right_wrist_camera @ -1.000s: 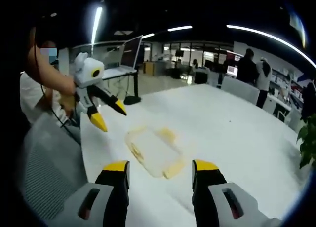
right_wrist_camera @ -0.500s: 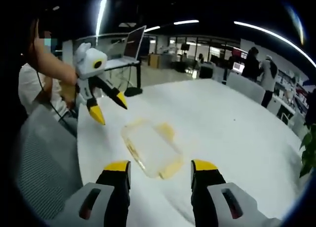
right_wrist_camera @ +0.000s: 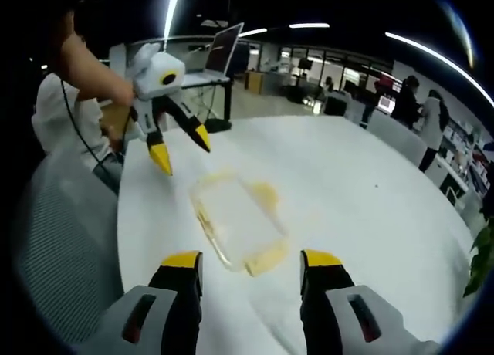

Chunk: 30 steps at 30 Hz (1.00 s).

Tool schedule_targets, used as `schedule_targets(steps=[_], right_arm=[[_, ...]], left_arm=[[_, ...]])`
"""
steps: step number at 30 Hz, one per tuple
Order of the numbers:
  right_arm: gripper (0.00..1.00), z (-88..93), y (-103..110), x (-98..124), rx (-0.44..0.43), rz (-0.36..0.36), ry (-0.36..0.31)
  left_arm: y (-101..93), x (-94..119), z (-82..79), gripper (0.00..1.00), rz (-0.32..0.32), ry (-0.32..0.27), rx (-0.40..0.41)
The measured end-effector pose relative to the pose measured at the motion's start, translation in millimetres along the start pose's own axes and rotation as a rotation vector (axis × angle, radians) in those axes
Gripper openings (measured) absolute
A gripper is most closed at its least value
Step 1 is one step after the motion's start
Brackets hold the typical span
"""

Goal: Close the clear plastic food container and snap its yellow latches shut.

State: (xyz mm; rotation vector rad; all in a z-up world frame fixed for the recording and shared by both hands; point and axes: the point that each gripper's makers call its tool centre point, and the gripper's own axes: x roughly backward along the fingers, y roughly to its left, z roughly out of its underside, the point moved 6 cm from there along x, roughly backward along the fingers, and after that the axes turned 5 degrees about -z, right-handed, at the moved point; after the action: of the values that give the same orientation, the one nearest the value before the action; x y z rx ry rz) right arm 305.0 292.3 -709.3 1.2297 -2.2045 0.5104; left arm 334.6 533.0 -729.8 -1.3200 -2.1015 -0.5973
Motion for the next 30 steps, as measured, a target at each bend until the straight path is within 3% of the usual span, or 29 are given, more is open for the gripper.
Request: schedule_targets(steps=[30], right_arm=[[0.46, 9.2, -11.4, -34.1, 0.133, -0.116, 0.157]], left_arm=[[10.4, -15.2, 13.3, 0.48, 0.06, 0.099, -0.096]])
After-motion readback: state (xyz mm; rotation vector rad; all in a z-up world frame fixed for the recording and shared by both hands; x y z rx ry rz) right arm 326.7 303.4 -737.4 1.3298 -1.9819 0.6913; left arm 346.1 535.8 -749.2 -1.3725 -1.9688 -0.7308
